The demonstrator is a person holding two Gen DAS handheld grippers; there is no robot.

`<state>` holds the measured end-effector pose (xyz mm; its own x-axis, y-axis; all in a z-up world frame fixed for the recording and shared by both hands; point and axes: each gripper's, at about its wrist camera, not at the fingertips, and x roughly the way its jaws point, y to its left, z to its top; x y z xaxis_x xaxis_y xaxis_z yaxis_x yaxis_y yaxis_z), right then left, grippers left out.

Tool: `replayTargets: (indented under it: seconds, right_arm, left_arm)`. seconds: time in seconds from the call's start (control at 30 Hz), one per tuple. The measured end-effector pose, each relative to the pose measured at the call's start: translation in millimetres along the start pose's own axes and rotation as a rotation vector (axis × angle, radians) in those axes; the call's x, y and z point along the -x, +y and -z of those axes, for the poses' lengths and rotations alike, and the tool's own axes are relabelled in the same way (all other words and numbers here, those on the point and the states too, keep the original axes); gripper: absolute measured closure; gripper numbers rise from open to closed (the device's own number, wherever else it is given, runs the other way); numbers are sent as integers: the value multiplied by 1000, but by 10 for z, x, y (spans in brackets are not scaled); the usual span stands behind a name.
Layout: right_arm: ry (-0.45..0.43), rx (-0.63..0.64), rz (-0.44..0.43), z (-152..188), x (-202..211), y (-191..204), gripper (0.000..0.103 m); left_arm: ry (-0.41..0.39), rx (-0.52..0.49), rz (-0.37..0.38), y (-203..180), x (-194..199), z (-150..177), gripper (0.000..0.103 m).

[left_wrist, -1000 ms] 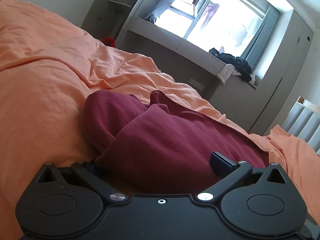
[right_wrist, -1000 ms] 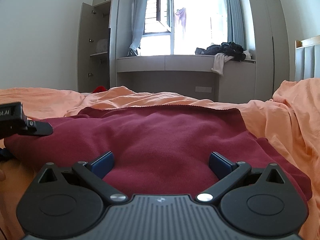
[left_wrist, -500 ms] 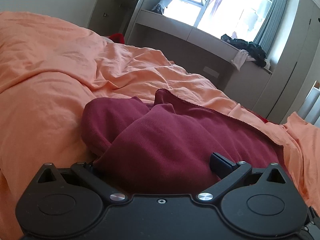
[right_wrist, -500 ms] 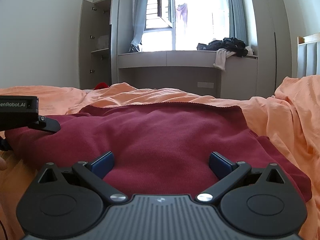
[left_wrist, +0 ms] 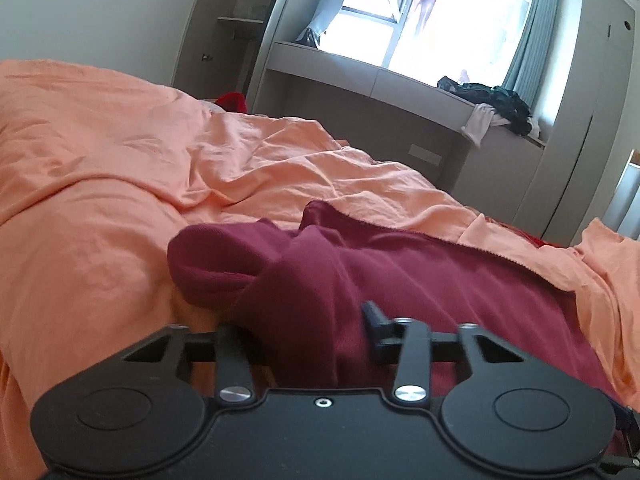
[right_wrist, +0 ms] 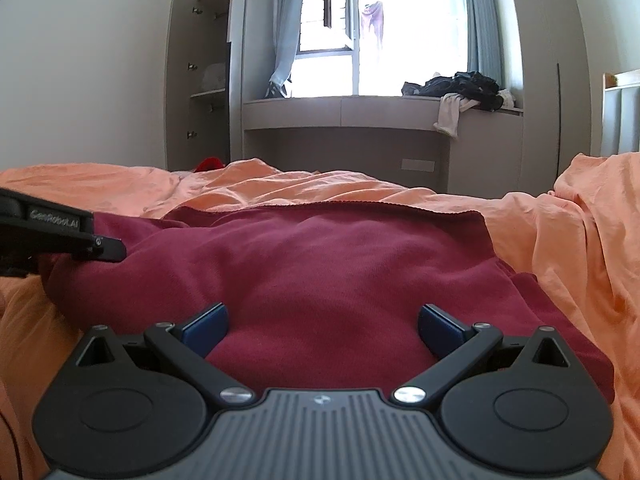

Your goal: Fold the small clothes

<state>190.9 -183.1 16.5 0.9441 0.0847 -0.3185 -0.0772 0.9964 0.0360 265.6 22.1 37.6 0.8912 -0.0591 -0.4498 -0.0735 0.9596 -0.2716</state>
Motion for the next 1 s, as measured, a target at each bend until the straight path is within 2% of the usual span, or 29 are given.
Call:
replayTargets:
  seconds: [0.03,0.1,0.23,0.33,0.53,0.67,0.9,1.0]
  right_arm:
    - [7,-2,-6,-17,4,-16,0]
    - [14,1,-8,-46,22,-45,0]
    - [12,25,16,-105,79,-106,0]
    - [-4,28,30,-188,132,-215,0]
    - [-78,-52,144,-473,343,-762,0]
    - [-66,-112,219,-617,426,-1209,0]
    - [-87,-213,311,-653,638,-1761,0]
    - [-80,-251,329,-635,691,-1936,0]
  left_arm:
    - [-9,-17,1,-18,3,-29,81]
    - [-37,-54,22,-73,24,-112,84]
    - [-77,-124,74,-269,83,-288,86]
    - [-127,-229,126,-525,165,-386,87]
    - [-165,-417,263,-1156,280,-420,87]
    - [-145,-530,340,-1558,300,-251,87]
    - [-109,-772,430,-2033,347,352,86]
    - [-97,-822,427,-2109,330,556,85]
